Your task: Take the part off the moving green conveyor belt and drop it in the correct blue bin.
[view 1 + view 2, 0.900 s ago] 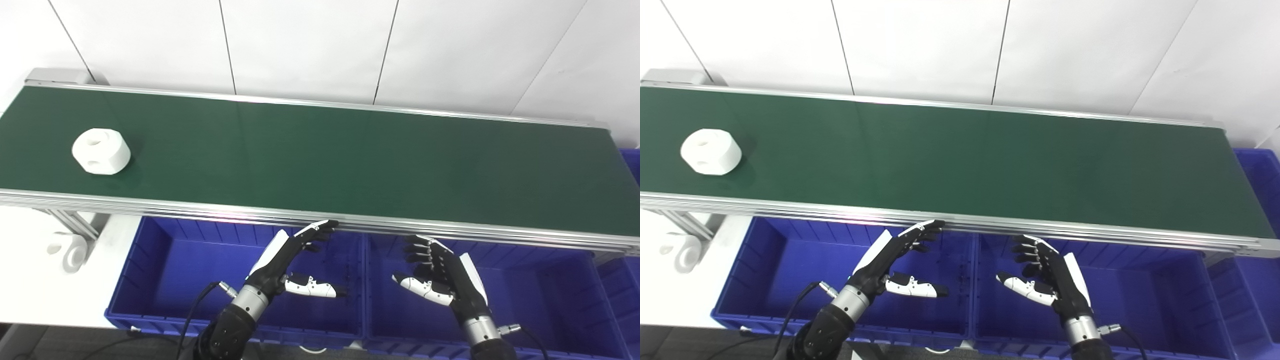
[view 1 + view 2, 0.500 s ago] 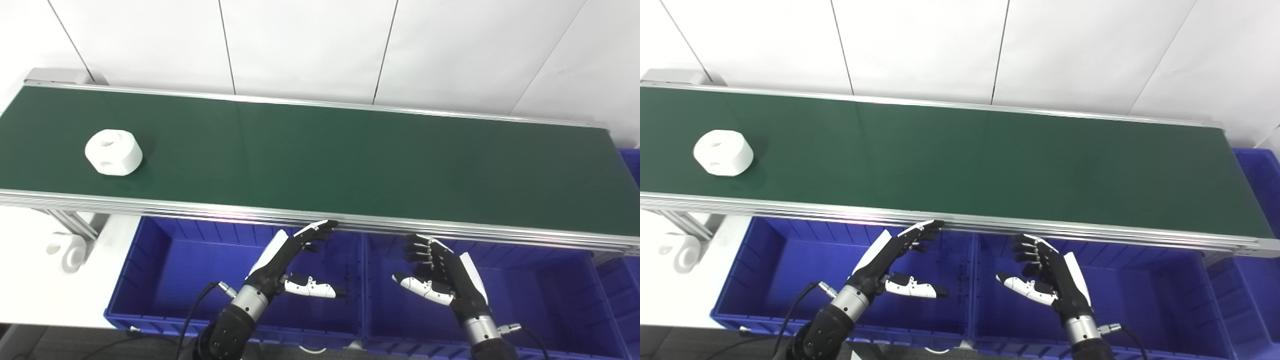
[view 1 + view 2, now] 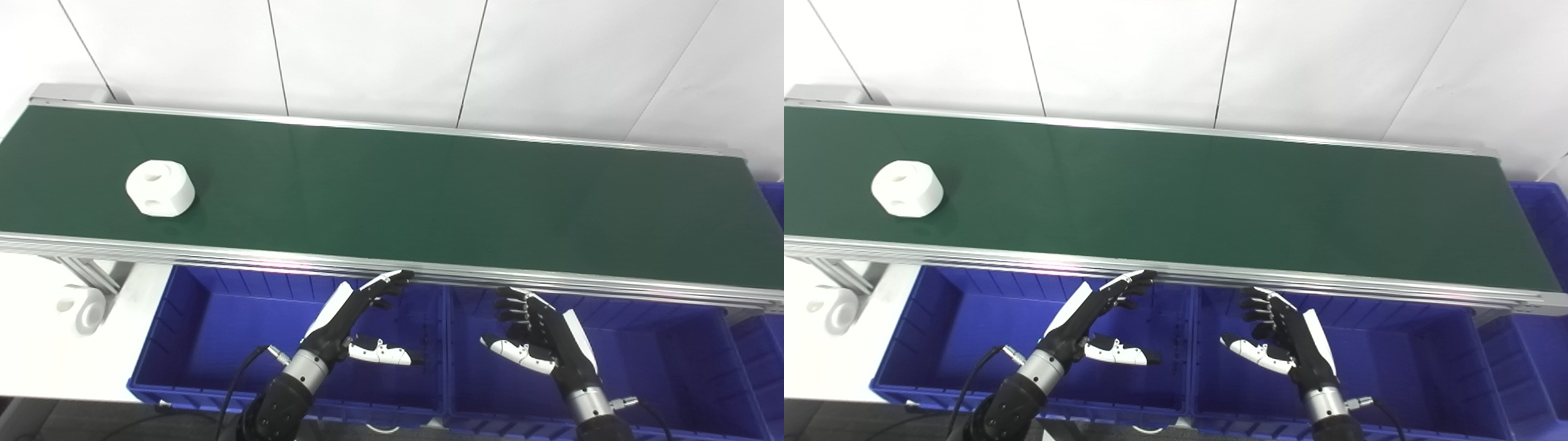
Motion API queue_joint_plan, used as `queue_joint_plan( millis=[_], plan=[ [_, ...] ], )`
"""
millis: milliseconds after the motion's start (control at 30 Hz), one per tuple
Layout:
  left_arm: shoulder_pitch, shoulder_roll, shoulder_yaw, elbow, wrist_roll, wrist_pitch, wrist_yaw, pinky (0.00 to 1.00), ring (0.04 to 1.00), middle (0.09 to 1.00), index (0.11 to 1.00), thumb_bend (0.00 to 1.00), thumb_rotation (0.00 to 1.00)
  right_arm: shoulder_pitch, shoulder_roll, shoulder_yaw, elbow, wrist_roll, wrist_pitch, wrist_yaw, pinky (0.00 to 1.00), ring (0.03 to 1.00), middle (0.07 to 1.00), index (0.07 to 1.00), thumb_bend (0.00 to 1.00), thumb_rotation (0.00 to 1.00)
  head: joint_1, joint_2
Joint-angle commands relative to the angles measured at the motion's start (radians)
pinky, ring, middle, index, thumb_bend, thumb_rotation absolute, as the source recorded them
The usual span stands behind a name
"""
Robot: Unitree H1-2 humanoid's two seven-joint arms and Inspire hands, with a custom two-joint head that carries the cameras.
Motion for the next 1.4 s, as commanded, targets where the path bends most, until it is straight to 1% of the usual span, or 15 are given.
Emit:
queue_joint_plan(
  millis=[0, 167, 267, 533, 567, 600, 733, 833, 933, 1100, 1133, 1200, 1300, 1333, 1367],
  plan=[
    [-0.015, -0.003, 0.003, -0.014, -0.001, -0.039, 0.017, 0.75, 0.839, 0.868, 0.863, 0.75, 0.29, -0.002, -0.002, 0.001, -0.018, -0.01, -0.059, -0.004, 0.62, 0.691, 0.728, 0.766, 0.6, 0.32, 0.021, -0.009],
    [-0.011, 0.002, 0.003, 0.003, -0.007, -0.063, 0.018, 0.76, 0.838, 0.864, 0.863, 0.75, 0.3, 0.007, 0.003, 0.006, -0.024, -0.016, -0.059, -0.005, 0.62, 0.695, 0.734, 0.775, 0.58, 0.29, 0.076, -0.035],
    [-0.009, 0.005, 0.005, 0.021, -0.016, -0.087, 0.015, 0.76, 0.837, 0.867, 0.868, 0.75, 0.31, 0.014, 0.01, 0.009, -0.028, -0.022, -0.059, -0.01, 0.63, 0.699, 0.739, 0.778, 0.57, 0.28, 0.117, -0.068],
    [-0.008, 0.01, 0.014, 0.08, -0.027, -0.142, 0.019, 0.75, 0.834, 0.873, 0.868, 0.75, 0.32, 0.015, 0.032, 0.018, -0.003, -0.052, -0.099, -0.033, 0.62, 0.696, 0.742, 0.78, 0.54, 0.15, 0.158, -0.129],
    [-0.008, 0.012, 0.015, 0.087, -0.024, -0.148, 0.022, 0.76, 0.834, 0.872, 0.868, 0.75, 0.32, 0.014, 0.033, 0.019, 0.002, -0.054, -0.102, -0.033, 0.62, 0.695, 0.743, 0.781, 0.54, 0.15, 0.18, -0.152],
    [-0.009, 0.013, 0.016, 0.092, -0.021, -0.153, 0.023, 0.76, 0.835, 0.87, 0.869, 0.75, 0.31, 0.013, 0.034, 0.02, 0.006, -0.056, -0.105, -0.032, 0.62, 0.693, 0.744, 0.781, 0.53, 0.14, 0.18, -0.152],
    [-0.016, 0.007, 0.031, 0.148, -0.029, -0.221, 0.051, 0.75, 0.823, 0.86, 0.862, 0.75, 0.31, 0.006, 0.043, 0.024, 0.025, -0.059, -0.131, -0.037, 0.6, 0.681, 0.738, 0.779, 0.53, 0.08, 0.214, -0.21],
    [-0.018, 0.001, 0.044, 0.192, -0.047, -0.275, 0.071, 0.75, 0.823, 0.857, 0.858, 0.75, 0.31, -0.003, 0.051, 0.025, 0.062, -0.059, -0.182, -0.048, 0.59, 0.676, 0.735, 0.779, 0.54, 0.06, 0.215, -0.243],
    [-0.019, 0.002, 0.044, 0.208, -0.074, -0.292, 0.092, 0.76, 0.819, 0.849, 0.852, 0.73, 0.26, -0.012, 0.056, 0.022, 0.109, -0.073, -0.216, -0.067, 0.59, 0.672, 0.726, 0.776, 0.56, 0.09, 0.22, -0.283],
    [-0.02, 0.009, 0.04, 0.191, -0.137, -0.293, 0.108, 0.78, 0.831, 0.854, 0.851, 0.73, 0.26, -0.031, 0.051, 0.021, 0.175, -0.074, -0.245, -0.068, 0.58, 0.666, 0.728, 0.782, 0.57, 0.17, 0.242, -0.323],
    [-0.019, 0.016, 0.042, 0.172, -0.14, -0.293, 0.121, 0.78, 0.833, 0.854, 0.85, 0.73, 0.26, -0.035, 0.05, 0.021, 0.191, -0.07, -0.249, -0.064, 0.58, 0.666, 0.729, 0.783, 0.57, 0.18, 0.26, -0.344],
    [-0.018, 0.028, 0.049, 0.134, -0.153, -0.293, 0.136, 0.77, 0.823, 0.848, 0.849, 0.74, 0.29, -0.041, 0.049, 0.02, 0.212, -0.062, -0.26, -0.06, 0.58, 0.665, 0.735, 0.786, 0.57, 0.2, 0.282, -0.364],
    [-0.025, 0.052, 0.067, 0.069, -0.183, -0.293, 0.141, 0.76, 0.824, 0.849, 0.849, 0.75, 0.27, -0.049, 0.049, 0.02, 0.239, -0.059, -0.279, -0.063, 0.59, 0.671, 0.737, 0.789, 0.55, 0.14, 0.337, -0.4],
    [-0.029, 0.061, 0.071, 0.048, -0.183, -0.293, 0.146, 0.77, 0.829, 0.85, 0.849, 0.75, 0.28, -0.051, 0.048, 0.02, 0.244, -0.058, -0.281, -0.062, 0.6, 0.678, 0.742, 0.794, 0.54, 0.1, 0.337, -0.4],
    [-0.035, 0.07, 0.076, 0.031, -0.19, -0.293, 0.149, 0.77, 0.833, 0.849, 0.848, 0.75, 0.29, -0.054, 0.046, 0.02, 0.255, -0.055, -0.286, -0.061, 0.61, 0.688, 0.751, 0.802, 0.53, 0.04, 0.362, -0.417]
  ],
)
